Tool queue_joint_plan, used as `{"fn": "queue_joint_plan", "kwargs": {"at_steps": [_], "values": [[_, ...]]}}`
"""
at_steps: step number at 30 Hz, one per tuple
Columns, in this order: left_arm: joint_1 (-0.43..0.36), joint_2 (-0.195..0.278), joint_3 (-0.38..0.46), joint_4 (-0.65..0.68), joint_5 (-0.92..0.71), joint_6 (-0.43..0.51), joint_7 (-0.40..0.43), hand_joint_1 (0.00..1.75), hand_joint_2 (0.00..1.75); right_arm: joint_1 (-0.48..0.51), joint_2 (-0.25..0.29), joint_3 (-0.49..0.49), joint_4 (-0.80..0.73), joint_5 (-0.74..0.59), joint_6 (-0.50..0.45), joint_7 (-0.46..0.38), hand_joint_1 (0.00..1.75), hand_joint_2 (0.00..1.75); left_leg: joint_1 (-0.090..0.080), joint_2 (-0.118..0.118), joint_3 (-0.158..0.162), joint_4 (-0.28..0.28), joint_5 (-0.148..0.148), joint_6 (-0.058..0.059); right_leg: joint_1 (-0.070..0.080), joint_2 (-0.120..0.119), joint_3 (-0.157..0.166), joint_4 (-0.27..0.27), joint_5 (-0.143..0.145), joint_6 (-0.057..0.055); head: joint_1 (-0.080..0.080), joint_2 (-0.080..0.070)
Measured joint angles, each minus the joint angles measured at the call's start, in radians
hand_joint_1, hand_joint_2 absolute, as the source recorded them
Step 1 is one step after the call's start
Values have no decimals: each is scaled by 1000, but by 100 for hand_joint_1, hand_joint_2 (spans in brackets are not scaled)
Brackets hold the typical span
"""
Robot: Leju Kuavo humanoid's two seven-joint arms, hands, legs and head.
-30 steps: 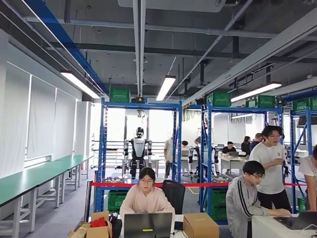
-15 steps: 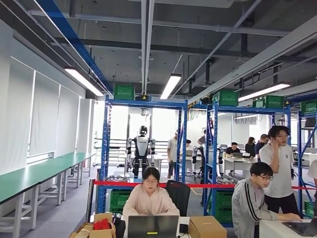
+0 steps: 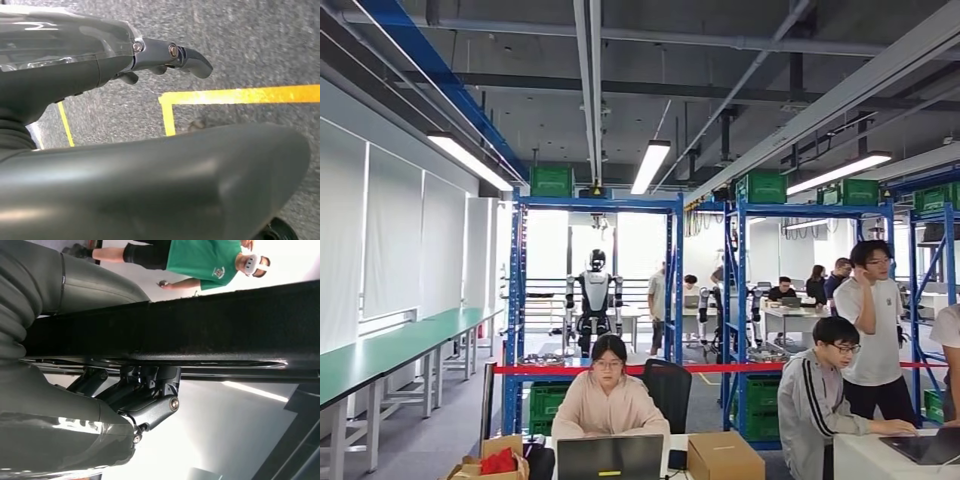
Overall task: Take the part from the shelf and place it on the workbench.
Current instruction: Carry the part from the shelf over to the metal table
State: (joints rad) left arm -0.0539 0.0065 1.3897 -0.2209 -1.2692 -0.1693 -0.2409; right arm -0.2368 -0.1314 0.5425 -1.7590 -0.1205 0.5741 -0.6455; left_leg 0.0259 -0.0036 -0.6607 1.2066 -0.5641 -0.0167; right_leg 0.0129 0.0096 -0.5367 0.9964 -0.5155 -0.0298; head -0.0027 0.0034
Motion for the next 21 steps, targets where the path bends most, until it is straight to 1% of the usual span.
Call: {"fn": "queue_joint_plan", "kwargs": {"at_steps": [1,2,3,5,7,8,9,10,11,12,13,14,15,16,17,18,19,20,21], "values": [[1,0,0,0,0,0,0,0,175,0,0,0,0,0,0,0,175,175,-1,0,15,-59,48,2,0,1,15,0,-11,4,0,0],[0,0,0,0,0,0,0,0,175,0,0,0,1,0,0,0,175,175,-3,0,28,-110,74,5,0,1,23,2,-20,8,0,0],[0,0,0,0,0,0,0,0,175,-1,0,0,1,0,0,0,175,175,-6,0,35,-142,88,10,0,1,27,3,-27,14,0,0],[0,0,0,0,0,0,0,0,175,-1,-1,0,1,0,0,2,175,175,-12,0,37,-162,79,21,1,1,26,7,-36,26,0,1],[2,0,0,0,0,0,0,0,175,-1,-1,-1,-1,0,0,3,175,175,-9,0,48,-166,77,31,0,0,26,19,-46,37,0,1],[2,0,0,0,0,0,0,0,175,-2,-1,-1,-2,0,0,3,175,175,-5,-1,57,-169,74,35,-1,-1,17,43,-56,43,0,1],[0,0,0,0,-1,0,-1,0,175,-3,-1,-2,-3,-1,0,3,175,175,-2,-1,66,-173,71,39,-4,-2,-5,87,-72,50,0,1],[-1,1,0,0,-1,0,-1,0,175,-3,-2,-2,-3,-1,0,3,175,175,-1,-1,74,-174,65,41,-7,-3,-42,150,-93,55,0,1],[-2,1,0,0,-2,0,-1,0,175,-2,-2,-3,-3,-1,0,3,175,175,-1,-1,81,-174,58,42,-11,-4,-87,220,-115,60,0,1],[-2,1,0,0,-3,0,-1,0,175,0,-3,-3,-3,0,1,3,175,175,-1,-1,89,-174,51,41,-14,-5,-129,275,-127,64,0,1],[-1,1,0,0,-4,0,-1,0,175,1,-4,-3,-3,0,1,3,175,175,-1,-1,99,-174,42,40,-16,-5,-157,301,-121,66,0,0],[0,1,0,0,-5,0,-1,0,175,3,-4,-3,-3,0,1,3,175,175,0,-1,111,-175,33,38,-17,-5,-165,285,-93,66,0,0],[0,1,0,0,-6,0,-1,0,175,3,-5,-3,-3,0,1,3,175,175,0,-1,125,-175,23,36,-17,-5,-157,235,-47,65,0,0],[0,1,0,0,-7,0,-1,0,175,3,-5,-3,-3,0,1,3,175,175,1,-2,138,-176,14,33,-15,-5,-139,168,3,61,0,0],[0,1,0,0,-8,0,-1,0,175,3,-6,-4,-2,0,1,3,175,175,2,-2,149,-178,7,30,-12,-5,-124,112,35,56,0,0],[-1,1,0,0,-8,0,-2,0,175,2,-7,-4,-2,0,1,3,175,175,2,-2,155,-181,0,25,-8,-6,-113,71,53,49,-1,0],[-1,0,0,0,-9,0,-2,0,175,2,-8,-4,-2,0,1,3,175,175,2,-2,160,-183,-4,20,-4,-5,-110,53,56,41,-1,1],[-2,0,0,0,-9,0,-3,0,175,2,-9,-4,-2,-1,1,3,175,175,1,-2,165,-185,-4,14,-1,-5,-109,48,49,32,-1,1],[-2,1,0,0,-9,0,-4,0,175,2,-9,-4,-3,-1,1,3,175,175,0,-2,169,-186,-6,8,-2,-4,-102,39,49,24,-1,1]]}}
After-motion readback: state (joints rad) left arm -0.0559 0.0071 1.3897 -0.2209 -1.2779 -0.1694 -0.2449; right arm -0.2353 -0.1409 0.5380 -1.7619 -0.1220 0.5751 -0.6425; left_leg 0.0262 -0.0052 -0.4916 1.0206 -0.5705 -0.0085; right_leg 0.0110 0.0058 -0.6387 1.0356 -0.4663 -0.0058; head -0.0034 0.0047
